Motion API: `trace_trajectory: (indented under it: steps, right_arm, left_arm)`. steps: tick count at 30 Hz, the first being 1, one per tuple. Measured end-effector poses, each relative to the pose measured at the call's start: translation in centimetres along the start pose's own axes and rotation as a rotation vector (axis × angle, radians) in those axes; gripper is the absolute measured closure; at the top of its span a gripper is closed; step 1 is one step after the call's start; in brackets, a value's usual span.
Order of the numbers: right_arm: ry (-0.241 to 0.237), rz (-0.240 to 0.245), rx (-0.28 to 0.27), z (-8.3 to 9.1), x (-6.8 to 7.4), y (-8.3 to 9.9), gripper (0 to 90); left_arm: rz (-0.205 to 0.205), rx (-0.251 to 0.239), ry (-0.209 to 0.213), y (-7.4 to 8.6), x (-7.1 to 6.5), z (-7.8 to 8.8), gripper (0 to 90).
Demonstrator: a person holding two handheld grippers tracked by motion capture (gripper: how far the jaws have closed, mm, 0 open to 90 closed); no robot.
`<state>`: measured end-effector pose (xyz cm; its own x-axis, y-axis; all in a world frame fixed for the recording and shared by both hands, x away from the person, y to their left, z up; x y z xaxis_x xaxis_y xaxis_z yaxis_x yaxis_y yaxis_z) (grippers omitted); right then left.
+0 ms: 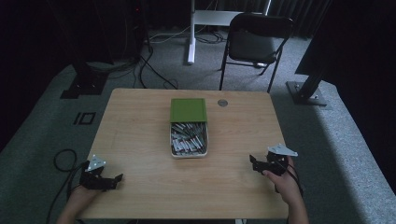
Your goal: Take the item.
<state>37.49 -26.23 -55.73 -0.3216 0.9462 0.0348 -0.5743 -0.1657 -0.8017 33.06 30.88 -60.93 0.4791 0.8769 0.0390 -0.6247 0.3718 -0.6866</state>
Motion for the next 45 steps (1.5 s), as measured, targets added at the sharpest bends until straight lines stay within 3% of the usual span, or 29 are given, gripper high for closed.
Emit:
trace_trajectory:
  steps: [14, 26, 45]
  right_arm:
    - [-0.09, 0.067, -0.041, -0.6, 4.8, -3.2, 13.9]
    - [-0.152, 0.092, -0.087, -1.1, 8.8, -6.1, 13.9]
    - [-0.25, 0.16, -0.122, -2.0, 14.8, -9.0, 14.1]
  left_arm:
    - [0.0, 0.0, 0.0, 0.0, 0.0, 0.0, 1.3]
    - [0.0, 0.0, 0.0, 0.0, 0.0, 0.0, 1.3]
    - [0.001, -0.001, 0.0, 0.0, 0.0, 0.0, 1.3]
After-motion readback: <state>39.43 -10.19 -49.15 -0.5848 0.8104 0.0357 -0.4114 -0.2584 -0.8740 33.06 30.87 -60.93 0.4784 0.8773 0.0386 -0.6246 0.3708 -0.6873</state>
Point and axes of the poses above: each handheld gripper's, and its own axes: z roughly backward along the jaws, y roughly out of its underside, x roughly to its left, the point moved 8 cm from there along -z, roughly forward along the jaws, and after that the axes turned 2 degrees about -z, right-handed, at the moved point
